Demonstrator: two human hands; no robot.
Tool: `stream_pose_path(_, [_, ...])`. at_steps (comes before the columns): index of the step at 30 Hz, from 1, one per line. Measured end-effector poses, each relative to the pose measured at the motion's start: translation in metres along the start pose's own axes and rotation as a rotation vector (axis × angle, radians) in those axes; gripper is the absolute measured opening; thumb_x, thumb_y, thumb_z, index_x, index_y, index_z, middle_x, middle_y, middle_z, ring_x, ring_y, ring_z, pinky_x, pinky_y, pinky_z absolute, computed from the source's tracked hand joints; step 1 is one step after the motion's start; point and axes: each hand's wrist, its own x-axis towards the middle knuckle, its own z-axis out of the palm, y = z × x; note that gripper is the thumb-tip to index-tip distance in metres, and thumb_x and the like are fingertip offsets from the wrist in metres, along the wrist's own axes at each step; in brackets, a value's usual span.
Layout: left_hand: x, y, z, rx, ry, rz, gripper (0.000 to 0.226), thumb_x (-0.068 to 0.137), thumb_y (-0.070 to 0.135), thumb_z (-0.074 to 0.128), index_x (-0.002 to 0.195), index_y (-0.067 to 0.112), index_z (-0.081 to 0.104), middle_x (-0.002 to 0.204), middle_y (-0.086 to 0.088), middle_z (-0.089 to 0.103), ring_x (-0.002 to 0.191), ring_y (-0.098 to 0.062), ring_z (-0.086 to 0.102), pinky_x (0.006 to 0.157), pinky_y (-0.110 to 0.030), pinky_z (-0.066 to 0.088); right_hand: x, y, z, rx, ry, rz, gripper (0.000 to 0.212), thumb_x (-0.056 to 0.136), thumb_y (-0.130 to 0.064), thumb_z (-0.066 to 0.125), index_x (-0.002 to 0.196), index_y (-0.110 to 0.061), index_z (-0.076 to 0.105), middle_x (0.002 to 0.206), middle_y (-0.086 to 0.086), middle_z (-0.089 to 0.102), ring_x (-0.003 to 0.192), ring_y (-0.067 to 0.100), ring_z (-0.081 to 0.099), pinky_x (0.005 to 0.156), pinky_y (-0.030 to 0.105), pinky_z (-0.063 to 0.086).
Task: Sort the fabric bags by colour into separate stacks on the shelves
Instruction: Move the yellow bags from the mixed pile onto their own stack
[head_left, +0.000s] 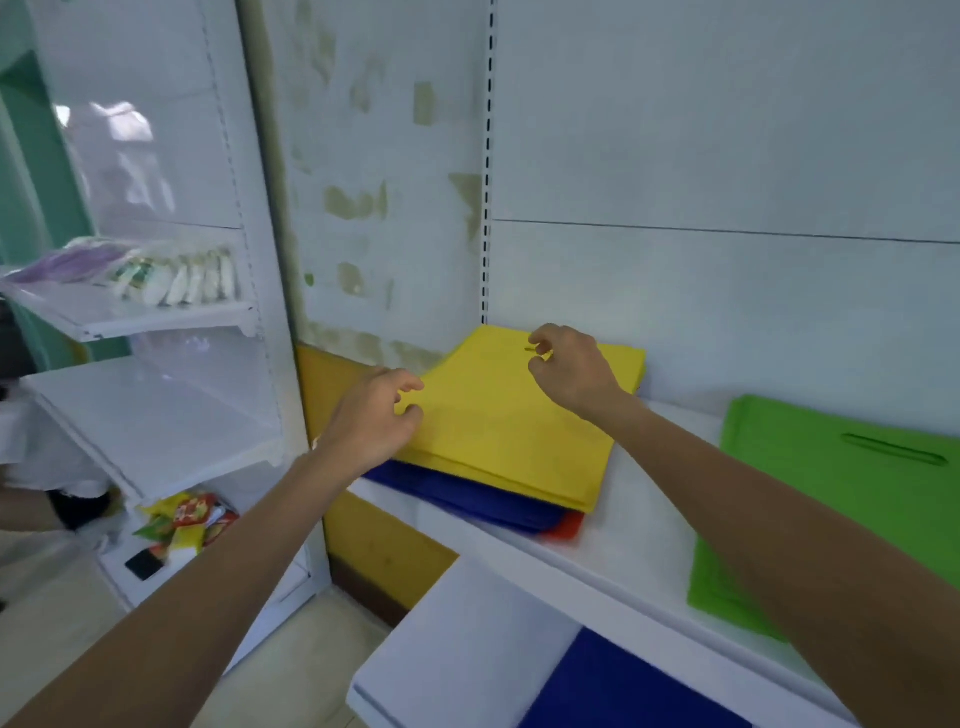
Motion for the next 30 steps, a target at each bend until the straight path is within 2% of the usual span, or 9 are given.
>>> stream_pose_path(7, [0.072, -0.025, 0.016, -0.060, -0.086, 0.064, 0.029, 0.089, 0.017, 0.056, 0.117, 0.011, 0.060, 0.121, -0.007, 0.058, 0.108, -0.020, 0.055, 0.087, -0.028, 0.041, 0.018, 0.033, -0.026, -0.142, 0.179, 0.261, 0.033, 0.091, -0.015, 0.048, 0.122, -0.007, 0.054, 0.121, 0.010, 0.057, 0.111, 0.027, 0.053, 0.088, 0.035, 0.043])
stream_pose_path(11, [0.100, -0.053, 0.036, 0.094, -0.273, 0.037, 0.052, 0.089, 0.045, 0.053, 0.126, 0.009, 0.049, 0.125, -0.012, 0.054, 0.112, -0.030, 0.052, 0.092, -0.038, 0.044, 0.011, 0.030, -0.013, -0.256, 0.191, 0.595, 0.031, 0.090, -0.015, 0.046, 0.117, -0.002, 0.049, 0.122, 0.016, 0.049, 0.112, 0.034, 0.049, 0.084, 0.034, 0.039])
stream_pose_path(13, [0.111, -0.059, 0.046, 0.057, -0.347, 0.010, 0.054, 0.086, 0.052, 0.054, 0.115, 0.006, 0.055, 0.116, -0.011, 0.057, 0.104, -0.030, 0.055, 0.085, -0.037, 0.047, 0.004, 0.031, 0.001, -0.299, 0.066, 0.702, 0.035, 0.091, -0.021, 0.045, 0.119, 0.000, 0.048, 0.125, 0.019, 0.046, 0.117, 0.036, 0.045, 0.091, 0.036, 0.039])
stream_pose_path(15, [0.118, -0.059, 0.051, 0.019, -0.333, 0.032, 0.044, 0.085, 0.051, 0.056, 0.086, 0.008, 0.061, 0.094, -0.009, 0.062, 0.088, -0.028, 0.059, 0.070, -0.033, 0.046, -0.005, 0.029, 0.018, -0.319, 0.021, 0.767, 0.037, 0.094, -0.024, 0.040, 0.119, 0.002, 0.049, 0.126, 0.023, 0.047, 0.118, 0.036, 0.043, 0.094, 0.036, 0.038])
stream_pose_path(18, [0.121, -0.062, 0.054, -0.030, -0.277, 0.090, 0.043, 0.085, 0.045, 0.059, 0.060, 0.011, 0.050, 0.061, -0.004, 0.052, 0.061, -0.022, 0.053, 0.050, -0.027, 0.032, -0.016, 0.024, 0.039, -0.299, 0.189, 0.827, 0.034, 0.096, -0.020, 0.039, 0.118, 0.005, 0.047, 0.125, 0.022, 0.044, 0.117, 0.035, 0.041, 0.093, 0.037, 0.038])
stream_pose_path(21, [0.118, -0.064, 0.054, -0.039, -0.200, 0.133, 0.035, 0.084, 0.038, 0.061, 0.067, 0.007, 0.062, 0.066, -0.009, 0.059, 0.068, -0.026, 0.060, 0.055, -0.030, 0.041, -0.017, 0.019, 0.043, -0.414, 0.389, 0.797, 0.028, 0.094, -0.017, 0.042, 0.115, 0.003, 0.046, 0.123, 0.020, 0.042, 0.116, 0.035, 0.040, 0.088, 0.040, 0.040])
stream_pose_path(23, [0.116, -0.063, 0.054, 0.029, -0.097, 0.215, 0.023, 0.085, 0.032, 0.061, 0.085, 0.011, 0.070, 0.086, -0.009, 0.066, 0.088, -0.028, 0.061, 0.074, -0.036, 0.049, -0.018, 0.019, 0.043, -0.482, 0.449, 0.740, 0.023, 0.094, -0.012, 0.042, 0.111, 0.002, 0.047, 0.120, 0.020, 0.046, 0.112, 0.035, 0.044, 0.082, 0.041, 0.041])
stream_pose_path(25, [0.115, -0.063, 0.055, 0.008, -0.060, 0.257, 0.021, 0.089, 0.023, 0.058, 0.104, 0.013, 0.069, 0.104, -0.007, 0.066, 0.099, -0.026, 0.059, 0.083, -0.036, 0.048, -0.018, 0.021, 0.043, -0.472, 0.457, 0.718, 0.019, 0.095, -0.011, 0.043, 0.108, 0.001, 0.048, 0.115, 0.020, 0.052, 0.107, 0.036, 0.050, 0.075, 0.039, 0.041])
stream_pose_path(30, [0.111, -0.064, 0.055, -0.049, -0.051, 0.281, 0.018, 0.096, 0.008, 0.041, 0.104, 0.008, 0.058, 0.093, -0.010, 0.056, 0.082, -0.021, 0.051, 0.061, -0.028, 0.036, -0.018, 0.017, 0.042, -0.553, 0.419, 0.751, 0.014, 0.094, -0.006, 0.044, 0.106, 0.000, 0.045, 0.106, 0.022, 0.060, 0.099, 0.039, 0.056, 0.071, 0.038, 0.040])
